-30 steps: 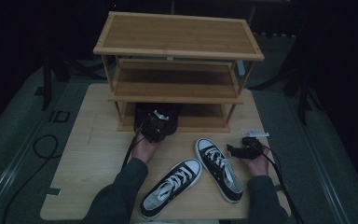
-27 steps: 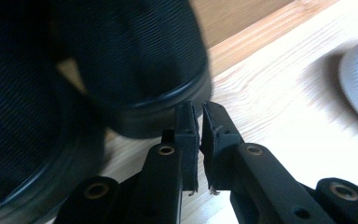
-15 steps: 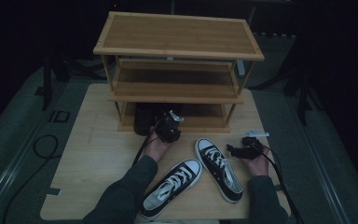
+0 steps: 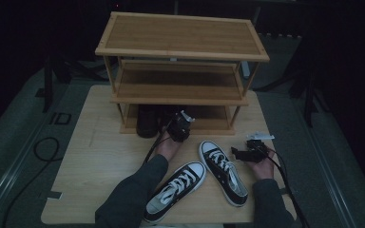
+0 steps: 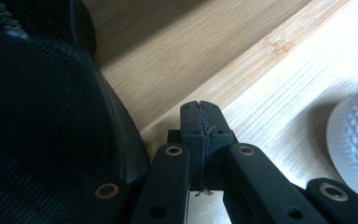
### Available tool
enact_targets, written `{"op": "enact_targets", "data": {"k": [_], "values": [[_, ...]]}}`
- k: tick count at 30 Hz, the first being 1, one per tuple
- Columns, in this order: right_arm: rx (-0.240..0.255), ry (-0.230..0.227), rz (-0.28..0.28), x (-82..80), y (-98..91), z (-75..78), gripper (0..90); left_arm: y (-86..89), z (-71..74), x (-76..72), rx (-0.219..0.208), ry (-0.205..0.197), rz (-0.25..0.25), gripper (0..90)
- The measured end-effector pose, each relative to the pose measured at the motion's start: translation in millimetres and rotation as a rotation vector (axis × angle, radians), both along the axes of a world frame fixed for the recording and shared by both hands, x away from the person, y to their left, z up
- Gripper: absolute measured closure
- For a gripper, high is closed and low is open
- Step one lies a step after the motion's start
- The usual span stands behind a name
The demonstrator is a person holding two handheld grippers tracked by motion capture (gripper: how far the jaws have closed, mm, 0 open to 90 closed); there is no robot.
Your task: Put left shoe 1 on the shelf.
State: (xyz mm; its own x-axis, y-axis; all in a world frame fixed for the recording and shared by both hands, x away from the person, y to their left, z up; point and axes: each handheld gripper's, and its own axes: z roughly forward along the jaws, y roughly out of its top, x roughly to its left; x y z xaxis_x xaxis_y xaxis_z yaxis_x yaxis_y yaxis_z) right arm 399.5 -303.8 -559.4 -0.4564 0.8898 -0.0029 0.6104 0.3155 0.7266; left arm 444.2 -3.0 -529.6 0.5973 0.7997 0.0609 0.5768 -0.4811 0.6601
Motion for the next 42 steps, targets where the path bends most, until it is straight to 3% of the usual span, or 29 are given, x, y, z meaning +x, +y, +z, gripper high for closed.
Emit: {"op": "enact_targets", "data": {"k": [4,8,11,20,24,28,32,37,42], "values": [[0.002,0.001,-0.002,-2.0,0.4,0.5,22.1,-8.6,-2.4,4.8,0.030,-0.006,-0.010,89.9],[-0.004,0.019,0.014,-7.2,0.6,5.6,39.5,-16.4,-1.8,10.1,0.046,-0.013,-0.013,89.9],[0.018,0.025,0.027,-11.7,0.5,10.4,45.3,-20.7,-3.0,13.4,0.057,-0.012,-0.009,89.9],[0.095,0.006,0.072,-41.2,0.7,41.8,51.6,-22.5,-6.0,21.0,0.076,-0.023,0.024,89.9],[0.096,0.000,0.112,-62.2,7.1,56.6,52.3,-24.7,-5.4,25.0,0.102,-0.028,0.027,89.8],[0.103,-0.026,0.140,-81.9,11.9,71.9,51.9,-24.8,-6.8,29.2,0.092,-0.014,0.057,89.5],[0.130,-0.031,0.182,-96.7,15.0,86.2,51.9,-26.1,-7.4,31.2,0.128,-0.027,0.058,89.3],[0.122,-0.009,0.230,-110.2,23.7,90.9,51.8,-28.1,-8.6,32.5,0.139,-0.027,0.066,89.6],[0.023,0.035,0.224,-113.8,34.4,84.3,59.1,-28.6,-7.9,33.0,0.146,-0.020,0.062,89.6]]}}
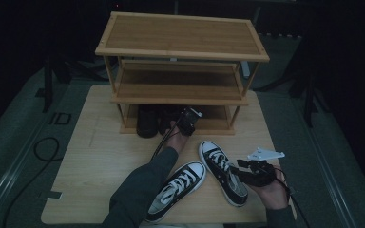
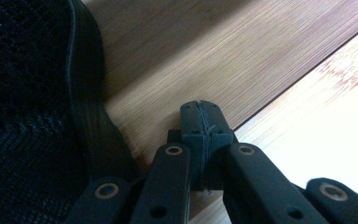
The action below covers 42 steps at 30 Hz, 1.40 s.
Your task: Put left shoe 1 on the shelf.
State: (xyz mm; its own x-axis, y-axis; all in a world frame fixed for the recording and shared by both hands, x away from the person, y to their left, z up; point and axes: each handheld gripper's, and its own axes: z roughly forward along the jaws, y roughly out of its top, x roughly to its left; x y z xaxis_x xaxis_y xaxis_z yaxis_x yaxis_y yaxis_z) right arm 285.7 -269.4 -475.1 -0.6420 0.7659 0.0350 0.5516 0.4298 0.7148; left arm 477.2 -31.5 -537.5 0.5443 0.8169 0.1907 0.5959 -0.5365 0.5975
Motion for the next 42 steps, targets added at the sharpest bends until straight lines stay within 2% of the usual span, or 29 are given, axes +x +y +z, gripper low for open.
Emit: {"op": "enact_targets", "data": {"k": [2,4,8,11,14,17,21,23,29,32,37,38,41,42], "values": [[-0.049,0.024,0.003,2.4,2.3,-4.5,70.0,0.7,0.0,0.0,-0.001,-0.001,-0.007,89.8],[-0.077,0.043,-0.006,5.2,5.0,-9.4,73.3,0.6,0.1,-0.1,-0.002,0.001,-0.003,89.9],[-0.081,0.066,-0.012,9.9,8.9,-13.2,72.2,0.3,-0.2,-0.2,0.001,-0.002,-0.003,89.9],[-0.077,0.074,-0.012,11.4,10.1,-14.5,81.5,0.2,-0.2,-0.3,0.002,-0.003,-0.005,89.9],[-0.067,0.060,-0.029,10.4,9.3,-12.1,85.2,0.2,-0.2,-0.4,0.004,-0.004,-0.005,90.0],[-0.068,0.030,-0.065,11.0,7.3,-8.3,86.0,0.1,-0.4,-0.4,0.004,-0.005,-0.008,90.0],[-0.079,0.006,-0.082,14.5,4.5,-7.0,86.1,0.3,-0.3,-0.3,0.005,-0.006,-0.011,90.0],[-0.089,-0.020,-0.100,18.2,-0.9,-5.5,86.3,0.4,-0.3,-0.1,0.006,-0.005,-0.013,90.0],[-0.061,-0.049,-0.132,27.6,-15.5,-2.0,86.4,-0.1,-0.5,-0.3,0.005,-0.007,-0.012,90.0],[-0.050,-0.068,-0.171,34.8,-25.6,-4.0,86.5,-0.1,-0.4,-0.3,0.008,-0.007,-0.013,90.0],[-0.055,-0.066,-0.207,39.0,-32.8,-9.8,86.4,-0.2,-0.4,-0.2,0.008,-0.008,-0.014,90.0],[-0.047,-0.047,-0.212,38.6,-35.7,-12.7,86.3,-0.2,-0.4,-0.2,0.008,-0.007,-0.014,90.0],[-0.057,-0.033,-0.211,35.9,-37.6,-14.5,85.7,-0.4,-0.3,-0.1,0.009,-0.006,-0.015,90.0],[-0.058,-0.022,-0.204,34.2,-39.6,-14.9,82.2,-0.4,-0.3,-0.1,0.011,-0.006,-0.016,90.0]]}}
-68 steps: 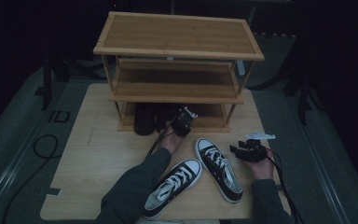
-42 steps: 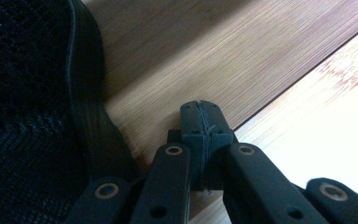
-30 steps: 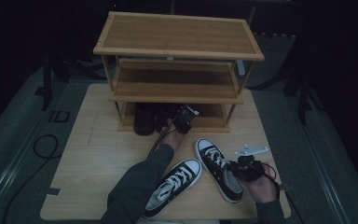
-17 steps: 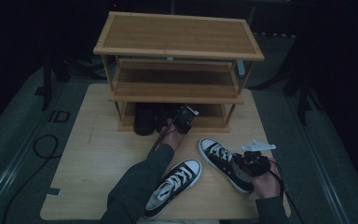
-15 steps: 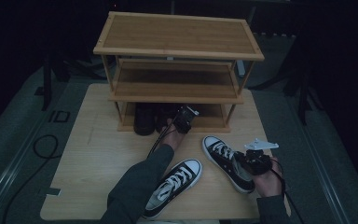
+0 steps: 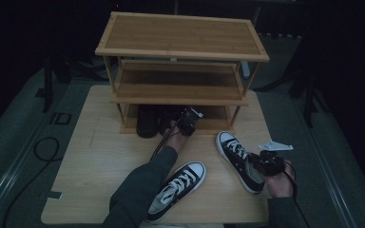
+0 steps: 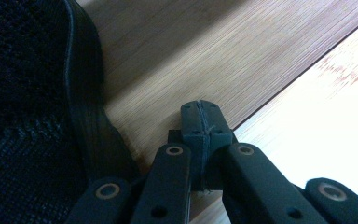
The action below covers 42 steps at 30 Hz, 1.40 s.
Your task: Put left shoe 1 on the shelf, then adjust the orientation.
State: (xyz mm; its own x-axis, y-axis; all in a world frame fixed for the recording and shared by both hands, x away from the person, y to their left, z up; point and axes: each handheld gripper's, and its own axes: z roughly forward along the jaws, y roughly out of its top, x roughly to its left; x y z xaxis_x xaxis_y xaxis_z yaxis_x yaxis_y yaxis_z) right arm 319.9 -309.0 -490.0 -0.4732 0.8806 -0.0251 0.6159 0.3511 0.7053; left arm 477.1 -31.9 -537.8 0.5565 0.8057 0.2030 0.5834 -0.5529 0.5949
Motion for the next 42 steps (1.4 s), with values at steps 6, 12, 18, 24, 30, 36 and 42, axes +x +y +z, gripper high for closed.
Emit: {"op": "enact_targets", "data": {"k": [6,12,18,24,30,36,42], "values": [[0.025,-0.069,0.012,-9.4,0.7,21.7,67.4,0.0,0.2,0.0,0.004,0.000,-0.001,90.0],[0.058,-0.107,0.078,-20.0,21.0,36.0,63.6,-0.2,0.2,-0.1,0.006,-0.001,-0.002,90.0],[0.083,-0.093,0.175,-26.4,50.6,33.1,62.5,-0.1,0.2,-0.1,0.006,-0.001,-0.001,89.9],[0.094,-0.064,0.307,-35.5,94.7,27.0,62.6,-0.1,0.1,-0.1,0.006,-0.001,-0.003,89.9],[0.098,-0.045,0.371,-39.7,114.0,21.7,63.3,-0.3,0.1,-0.3,0.005,-0.001,0.002,89.9],[0.107,-0.020,0.410,-41.8,127.7,14.8,65.5,-0.2,0.1,-0.1,0.005,-0.001,0.000,89.9],[0.098,0.014,0.444,-42.1,141.8,4.7,70.4,-0.2,0.0,-0.2,0.005,-0.002,-0.001,89.9]]}}
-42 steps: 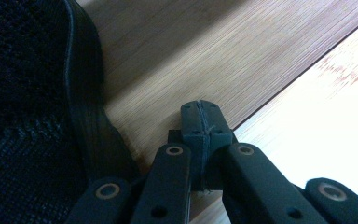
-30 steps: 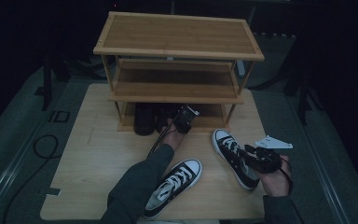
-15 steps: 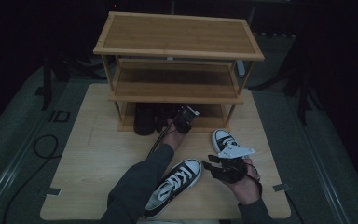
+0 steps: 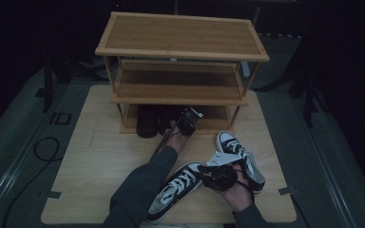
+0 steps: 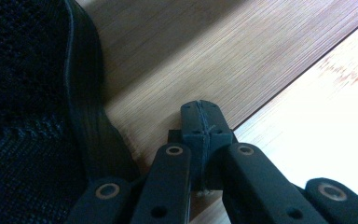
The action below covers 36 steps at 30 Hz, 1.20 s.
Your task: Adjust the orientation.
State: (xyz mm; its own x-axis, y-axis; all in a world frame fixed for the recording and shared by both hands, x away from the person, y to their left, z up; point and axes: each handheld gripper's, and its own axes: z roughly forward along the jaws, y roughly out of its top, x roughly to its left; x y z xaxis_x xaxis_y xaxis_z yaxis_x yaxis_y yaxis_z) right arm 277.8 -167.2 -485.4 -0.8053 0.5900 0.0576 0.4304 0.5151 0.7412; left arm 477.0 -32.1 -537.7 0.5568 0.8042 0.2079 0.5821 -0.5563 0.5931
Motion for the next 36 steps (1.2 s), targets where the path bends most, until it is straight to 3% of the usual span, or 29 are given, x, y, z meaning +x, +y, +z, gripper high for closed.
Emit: {"op": "enact_targets", "data": {"k": [8,11,12,17,21,26,36], "values": [[-0.016,0.046,0.009,1.9,15.9,-15.9,69.3,-0.1,0.0,-0.1,0.001,0.000,0.000,89.9],[-0.001,0.071,0.007,5.1,17.4,-19.3,76.7,-0.2,0.0,-0.1,0.002,0.000,0.000,89.9],[-0.031,0.068,0.015,6.2,21.0,-19.7,88.5,-0.2,0.1,0.0,0.001,0.001,0.000,89.9],[-0.067,0.044,-0.024,7.6,19.4,-18.1,90.0,-0.2,0.0,-0.1,0.002,0.000,0.002,89.9],[-0.058,0.042,-0.046,10.8,13.2,-17.3,90.0,-0.3,0.1,-0.1,0.001,0.001,0.002,89.9],[-0.099,-0.008,-0.084,12.1,12.3,-15.7,90.0,-0.1,0.4,0.3,0.006,0.002,-0.004,89.9],[-0.127,-0.056,-0.162,42.6,-4.3,-8.6,90.0,-0.2,0.3,0.3,0.004,0.003,-0.001,89.9]]}}
